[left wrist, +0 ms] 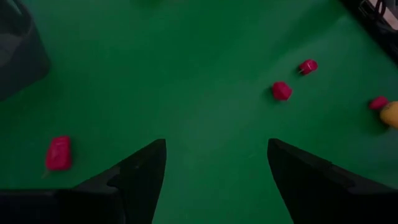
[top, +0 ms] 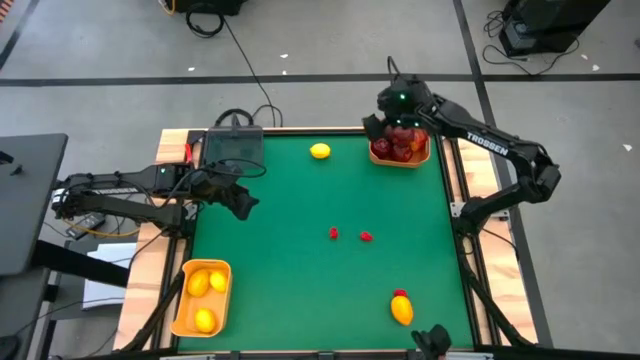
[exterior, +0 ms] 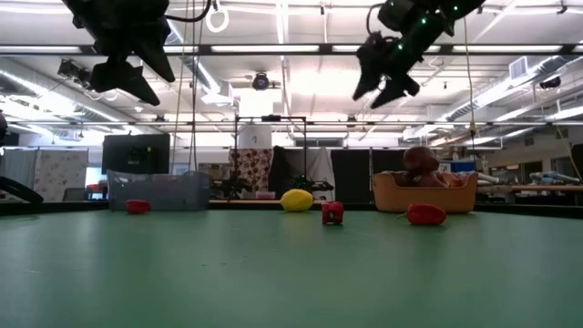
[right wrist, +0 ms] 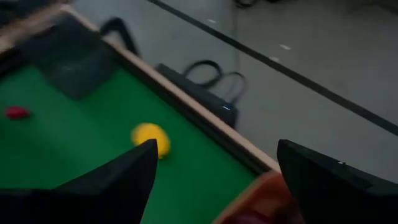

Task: Sort produce into baskets
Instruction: Put the lemon into the yellow bin

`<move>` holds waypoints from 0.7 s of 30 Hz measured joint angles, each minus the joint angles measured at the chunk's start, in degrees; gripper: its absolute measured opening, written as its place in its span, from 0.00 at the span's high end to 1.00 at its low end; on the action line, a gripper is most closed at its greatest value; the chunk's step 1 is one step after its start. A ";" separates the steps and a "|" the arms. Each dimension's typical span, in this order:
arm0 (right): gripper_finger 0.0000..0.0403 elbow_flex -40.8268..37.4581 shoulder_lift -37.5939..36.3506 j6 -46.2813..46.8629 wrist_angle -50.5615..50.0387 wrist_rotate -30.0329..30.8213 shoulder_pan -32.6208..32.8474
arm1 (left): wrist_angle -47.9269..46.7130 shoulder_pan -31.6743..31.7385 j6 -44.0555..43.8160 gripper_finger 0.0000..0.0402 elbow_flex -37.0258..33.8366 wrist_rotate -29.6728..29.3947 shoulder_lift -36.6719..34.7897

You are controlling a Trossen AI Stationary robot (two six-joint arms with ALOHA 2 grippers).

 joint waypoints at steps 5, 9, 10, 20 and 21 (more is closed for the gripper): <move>0.16 0.70 0.00 0.76 1.05 -2.63 3.29 | 0.00 0.00 0.24 0.29 0.00 0.02 0.00; 0.16 0.70 0.00 3.27 3.50 -4.98 5.61 | 0.23 0.36 0.61 0.29 0.00 -1.05 0.00; 0.16 0.70 0.00 4.21 4.62 -5.32 6.27 | 0.35 0.88 0.59 0.29 0.00 -1.03 0.00; 0.16 0.74 0.00 8.50 13.17 -5.93 12.92 | -0.07 14.63 2.17 0.29 0.02 -0.66 2.27; 0.16 0.74 0.00 8.50 12.39 -5.84 13.26 | -0.19 16.09 2.14 0.29 0.02 -0.67 3.23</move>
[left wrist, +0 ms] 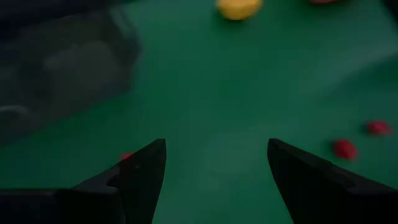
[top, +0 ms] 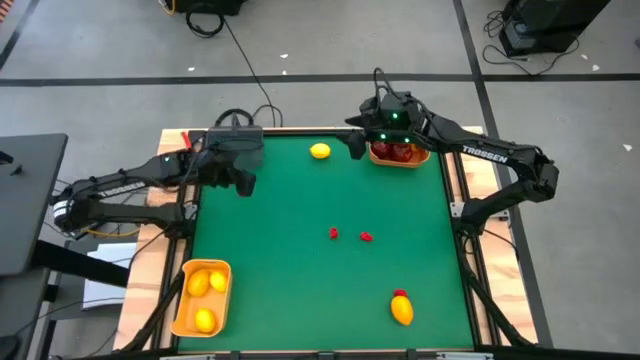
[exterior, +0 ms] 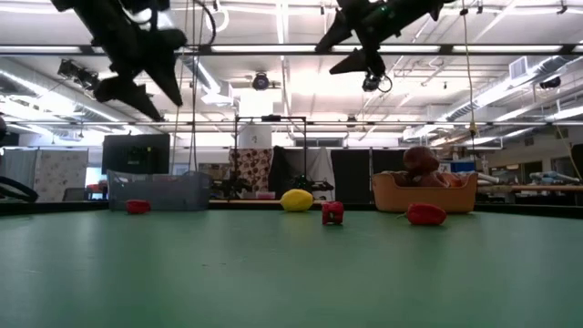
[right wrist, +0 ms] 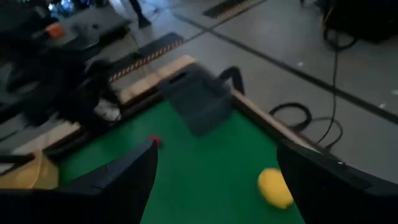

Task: Sort produce into baskets
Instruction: Put the lemon into the yellow bin

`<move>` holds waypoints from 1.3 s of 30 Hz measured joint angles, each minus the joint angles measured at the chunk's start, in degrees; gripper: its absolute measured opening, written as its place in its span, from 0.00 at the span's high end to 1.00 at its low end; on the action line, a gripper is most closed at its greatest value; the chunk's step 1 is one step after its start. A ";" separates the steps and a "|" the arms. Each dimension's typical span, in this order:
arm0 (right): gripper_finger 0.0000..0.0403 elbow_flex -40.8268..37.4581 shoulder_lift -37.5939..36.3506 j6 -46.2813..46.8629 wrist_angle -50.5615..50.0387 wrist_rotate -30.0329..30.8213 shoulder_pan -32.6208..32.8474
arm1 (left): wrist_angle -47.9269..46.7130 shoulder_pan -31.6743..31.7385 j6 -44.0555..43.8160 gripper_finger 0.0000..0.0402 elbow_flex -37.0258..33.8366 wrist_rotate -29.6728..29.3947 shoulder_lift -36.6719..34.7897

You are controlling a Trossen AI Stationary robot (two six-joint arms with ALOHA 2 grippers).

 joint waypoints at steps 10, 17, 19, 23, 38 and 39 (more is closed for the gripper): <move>0.16 0.00 0.00 -1.20 -10.78 2.59 2.31 | 0.59 8.97 3.34 0.29 0.02 3.75 13.46; 0.16 0.05 1.50 -2.59 -17.03 3.22 2.09 | 20.70 10.20 5.65 0.29 0.11 19.85 21.03; 0.16 0.02 4.73 -7.35 -19.42 2.77 1.68 | 22.19 10.09 5.27 0.31 0.50 21.62 21.96; 0.16 0.02 12.12 -11.98 -17.84 0.30 1.07 | 21.88 9.92 5.16 0.37 1.53 23.25 21.72; 0.15 27.34 39.49 -21.68 -33.38 5.93 0.91 | 4.46 8.71 4.44 0.42 1.52 18.49 -1.00; 0.15 28.58 39.91 -22.35 -33.25 6.31 0.67 | 2.94 8.52 4.35 0.42 1.51 17.74 -2.34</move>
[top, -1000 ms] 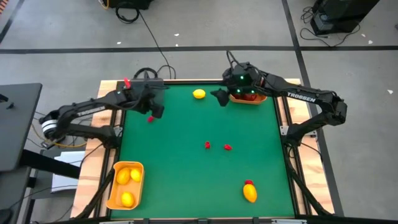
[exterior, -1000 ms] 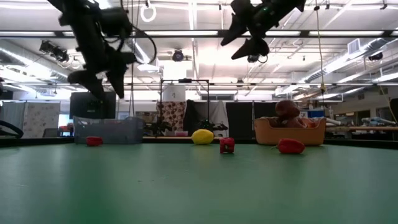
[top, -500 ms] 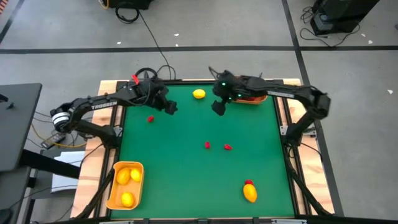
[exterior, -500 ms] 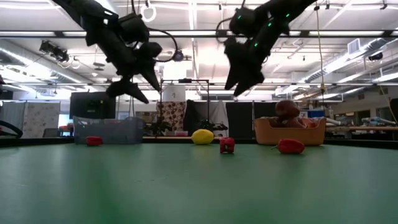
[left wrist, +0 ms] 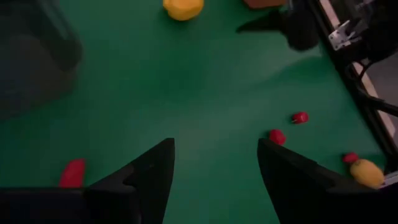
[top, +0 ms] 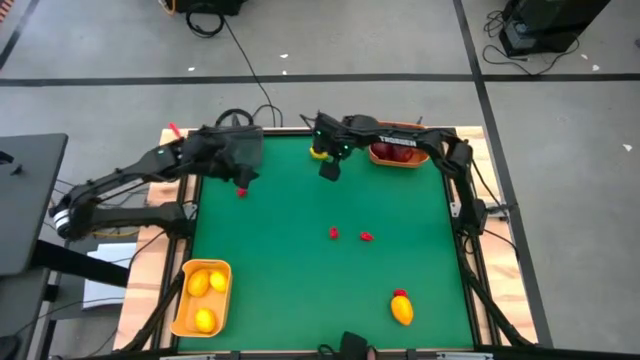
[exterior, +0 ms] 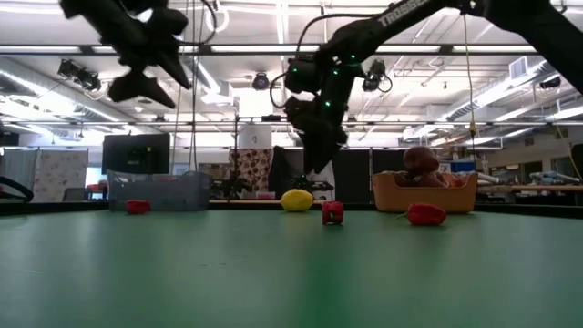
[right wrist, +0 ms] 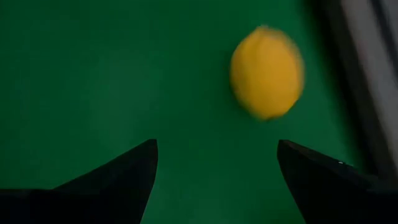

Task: Sort produce into baskets
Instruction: Put the lemon into the yellow bin

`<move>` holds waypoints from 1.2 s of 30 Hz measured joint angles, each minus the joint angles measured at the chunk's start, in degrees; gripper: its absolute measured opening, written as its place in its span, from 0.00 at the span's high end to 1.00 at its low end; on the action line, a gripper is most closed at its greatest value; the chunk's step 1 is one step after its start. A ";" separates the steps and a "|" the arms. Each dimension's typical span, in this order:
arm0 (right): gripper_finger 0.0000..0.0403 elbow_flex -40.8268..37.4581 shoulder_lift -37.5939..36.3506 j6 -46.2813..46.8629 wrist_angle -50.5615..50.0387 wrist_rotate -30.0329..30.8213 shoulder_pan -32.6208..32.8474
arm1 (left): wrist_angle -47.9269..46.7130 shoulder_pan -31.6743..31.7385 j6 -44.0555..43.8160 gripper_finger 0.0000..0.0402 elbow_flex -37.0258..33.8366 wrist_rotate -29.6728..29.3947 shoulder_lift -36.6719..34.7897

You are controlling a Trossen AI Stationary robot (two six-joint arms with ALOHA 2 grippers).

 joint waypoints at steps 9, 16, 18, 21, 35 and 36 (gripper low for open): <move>0.15 9.01 6.46 -3.11 -0.14 0.47 -3.35 | -4.48 -0.79 -1.65 0.42 0.00 -3.17 -8.13; 0.15 15.82 12.05 -1.74 -3.29 -0.60 -4.18 | -4.55 -0.79 -1.77 0.42 0.00 -3.65 -8.65; 0.15 16.80 12.97 -1.04 -4.21 -0.58 -4.20 | -4.52 -0.79 -1.57 0.42 0.00 -3.65 -8.65; 0.15 17.08 13.75 0.14 -5.41 -0.81 -4.34 | -4.55 -0.79 -1.55 0.42 0.00 -3.63 -8.68; 0.27 16.80 13.61 4.43 -6.76 -2.37 -4.66 | -4.43 -0.79 -0.91 0.42 -0.03 -4.17 -8.61; 0.29 16.80 13.61 5.97 -7.02 -2.24 -4.58 | -4.09 -0.79 -0.27 0.42 -0.03 -4.68 -8.56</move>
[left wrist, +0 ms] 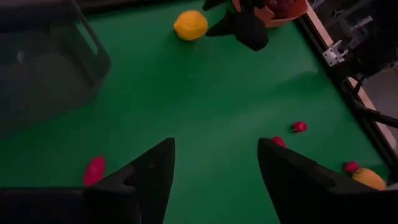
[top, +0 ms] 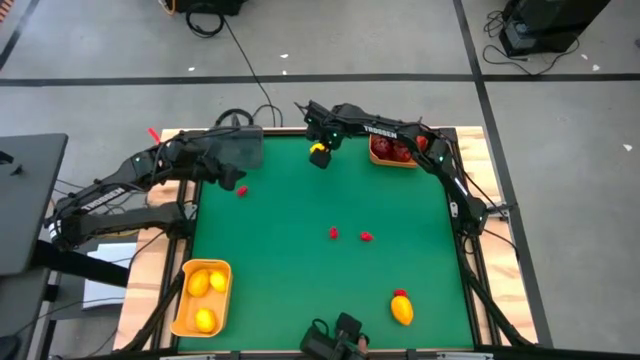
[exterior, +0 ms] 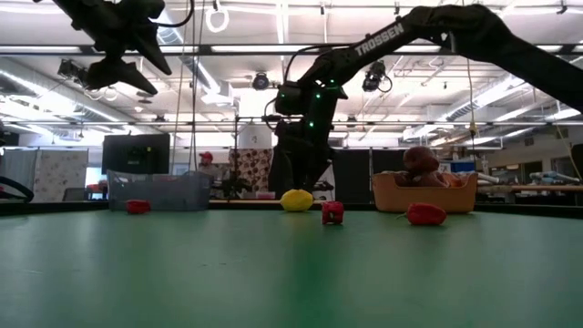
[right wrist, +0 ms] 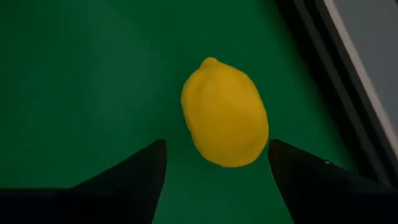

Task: Sort produce into baskets
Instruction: Put the lemon into the yellow bin

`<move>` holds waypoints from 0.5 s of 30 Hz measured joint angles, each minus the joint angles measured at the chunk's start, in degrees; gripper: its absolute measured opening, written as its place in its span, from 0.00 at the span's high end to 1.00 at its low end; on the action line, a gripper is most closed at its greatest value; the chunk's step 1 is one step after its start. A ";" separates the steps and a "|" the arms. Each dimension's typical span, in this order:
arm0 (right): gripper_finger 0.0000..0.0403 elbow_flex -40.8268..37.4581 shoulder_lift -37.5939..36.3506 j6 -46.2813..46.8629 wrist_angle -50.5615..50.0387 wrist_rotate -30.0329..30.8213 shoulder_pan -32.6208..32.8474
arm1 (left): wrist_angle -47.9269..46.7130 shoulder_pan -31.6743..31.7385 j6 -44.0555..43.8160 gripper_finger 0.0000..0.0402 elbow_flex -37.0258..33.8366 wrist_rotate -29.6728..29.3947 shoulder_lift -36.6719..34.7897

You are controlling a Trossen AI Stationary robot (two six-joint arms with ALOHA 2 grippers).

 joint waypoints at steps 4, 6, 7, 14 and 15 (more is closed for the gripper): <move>0.32 -0.02 0.00 4.46 -1.07 -0.27 0.63 | 4.77 0.91 3.86 0.42 0.00 -0.05 0.78; 0.32 -0.02 0.00 4.46 -1.01 -0.29 1.21 | 6.58 1.28 4.84 0.42 -0.02 3.33 0.76; 0.32 -0.02 0.00 4.40 -0.53 -0.33 1.50 | 7.06 1.29 4.58 0.42 -0.02 5.06 0.70; 0.27 -0.02 -0.04 -0.44 1.78 -0.07 3.76 | 11.52 -2.01 4.42 0.42 -2.20 4.49 -0.53; 0.26 -0.02 -0.04 -0.79 1.43 -0.05 3.88 | 12.36 -2.12 4.73 0.42 -2.58 4.24 -0.55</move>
